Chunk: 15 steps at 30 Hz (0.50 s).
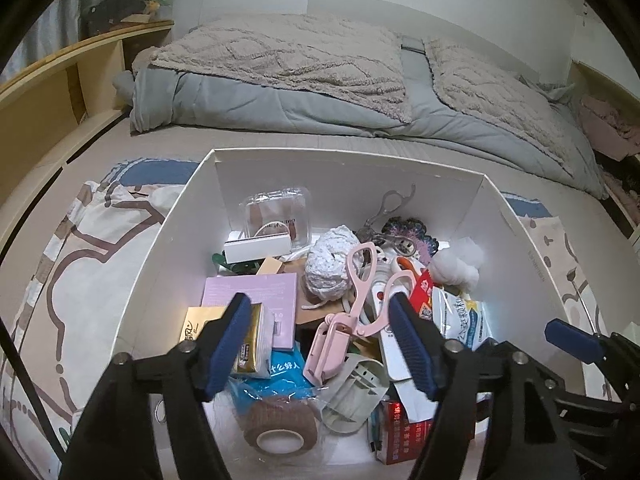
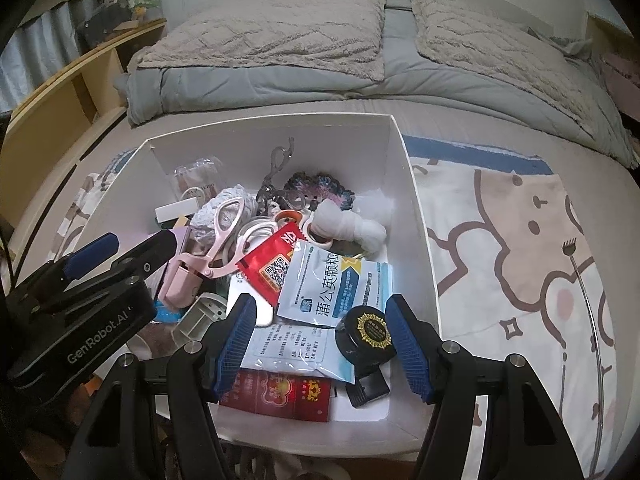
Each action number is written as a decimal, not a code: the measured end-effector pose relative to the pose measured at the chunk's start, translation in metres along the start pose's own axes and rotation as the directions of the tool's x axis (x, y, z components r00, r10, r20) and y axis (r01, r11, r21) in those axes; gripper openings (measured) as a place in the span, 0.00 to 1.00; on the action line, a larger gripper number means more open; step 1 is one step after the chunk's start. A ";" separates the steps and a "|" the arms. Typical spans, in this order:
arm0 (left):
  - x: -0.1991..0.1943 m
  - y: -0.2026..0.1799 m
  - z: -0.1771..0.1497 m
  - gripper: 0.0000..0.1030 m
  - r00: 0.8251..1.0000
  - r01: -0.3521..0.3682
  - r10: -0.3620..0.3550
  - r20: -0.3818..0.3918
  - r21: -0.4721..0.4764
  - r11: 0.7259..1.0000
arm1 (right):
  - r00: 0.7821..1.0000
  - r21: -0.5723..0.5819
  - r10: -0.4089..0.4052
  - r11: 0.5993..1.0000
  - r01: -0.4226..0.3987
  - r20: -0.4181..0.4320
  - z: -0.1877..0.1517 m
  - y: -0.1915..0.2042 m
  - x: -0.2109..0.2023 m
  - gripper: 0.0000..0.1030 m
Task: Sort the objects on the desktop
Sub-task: 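Withdraw both open tools upward from the white box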
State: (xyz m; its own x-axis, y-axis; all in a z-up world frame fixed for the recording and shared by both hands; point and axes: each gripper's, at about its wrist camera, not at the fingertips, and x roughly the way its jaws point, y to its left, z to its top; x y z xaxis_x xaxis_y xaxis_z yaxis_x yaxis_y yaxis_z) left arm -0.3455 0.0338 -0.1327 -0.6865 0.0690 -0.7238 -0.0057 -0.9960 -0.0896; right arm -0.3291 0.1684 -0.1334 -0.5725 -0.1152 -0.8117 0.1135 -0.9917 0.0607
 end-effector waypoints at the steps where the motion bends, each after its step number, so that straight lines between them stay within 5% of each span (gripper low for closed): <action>1: -0.002 0.000 0.001 0.82 1.000 -0.001 0.001 0.005 -0.002 1.000 | 1.000 -0.001 0.000 1.000 0.000 0.003 0.000 0.000 -0.001 0.65; 9: -0.014 0.000 0.003 0.92 0.998 -0.048 0.048 0.044 0.008 0.999 | 0.999 -0.012 -0.035 0.999 0.035 0.021 -0.002 0.003 -0.005 0.75; 13: -0.018 0.004 0.004 0.94 0.997 -0.060 0.060 0.054 0.007 0.998 | 0.998 -0.014 -0.042 0.999 0.042 0.037 -0.002 0.003 -0.010 0.96; 15: -0.021 0.006 0.005 0.94 0.996 -0.062 0.062 0.058 -0.005 0.998 | 0.998 -0.010 -0.043 0.999 0.043 0.049 -0.001 0.003 -0.013 1.00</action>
State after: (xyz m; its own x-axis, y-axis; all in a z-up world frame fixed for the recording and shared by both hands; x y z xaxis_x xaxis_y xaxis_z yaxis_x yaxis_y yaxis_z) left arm -0.3349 0.0257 -0.1151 -0.7268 0.0038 -0.6868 0.0405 -0.9980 -0.0484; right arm -0.3203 0.1668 -0.1236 -0.6157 -0.0753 -0.7844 0.0970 -0.9951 0.0193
